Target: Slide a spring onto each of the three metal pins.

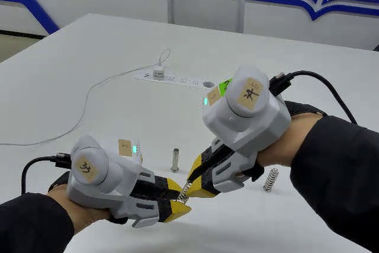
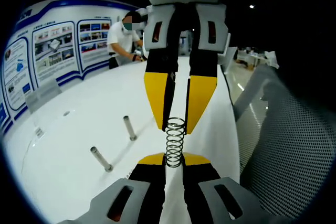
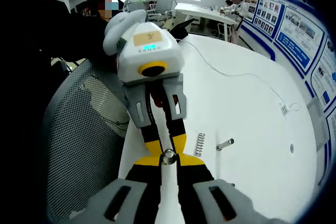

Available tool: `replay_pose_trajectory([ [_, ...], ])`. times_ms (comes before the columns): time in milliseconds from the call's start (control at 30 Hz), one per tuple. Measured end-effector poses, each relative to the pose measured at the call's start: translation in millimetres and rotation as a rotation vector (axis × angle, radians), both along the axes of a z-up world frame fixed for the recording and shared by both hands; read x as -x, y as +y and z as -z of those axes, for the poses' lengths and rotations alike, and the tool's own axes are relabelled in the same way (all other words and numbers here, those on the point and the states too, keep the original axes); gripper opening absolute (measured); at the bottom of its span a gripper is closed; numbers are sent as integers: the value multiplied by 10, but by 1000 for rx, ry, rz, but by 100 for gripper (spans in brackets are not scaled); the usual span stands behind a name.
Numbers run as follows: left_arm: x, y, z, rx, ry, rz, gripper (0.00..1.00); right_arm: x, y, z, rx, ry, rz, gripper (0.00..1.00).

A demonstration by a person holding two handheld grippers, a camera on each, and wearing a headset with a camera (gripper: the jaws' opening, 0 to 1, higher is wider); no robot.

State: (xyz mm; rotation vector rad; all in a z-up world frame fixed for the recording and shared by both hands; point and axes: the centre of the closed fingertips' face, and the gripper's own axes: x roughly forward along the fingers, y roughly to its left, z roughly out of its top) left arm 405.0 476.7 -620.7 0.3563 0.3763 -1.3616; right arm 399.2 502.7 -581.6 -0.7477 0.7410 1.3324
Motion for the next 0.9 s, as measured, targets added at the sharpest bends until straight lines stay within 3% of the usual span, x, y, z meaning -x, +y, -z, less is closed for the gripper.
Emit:
replay_pose_trajectory([
  [467,-6,-9,-23,20,8,-6,12,-12,39,-10,-4,-5,1,11],
  [900,-146,103,-37,29,29,-86,27,-145,-157,-68,7,-9,55,12],
])
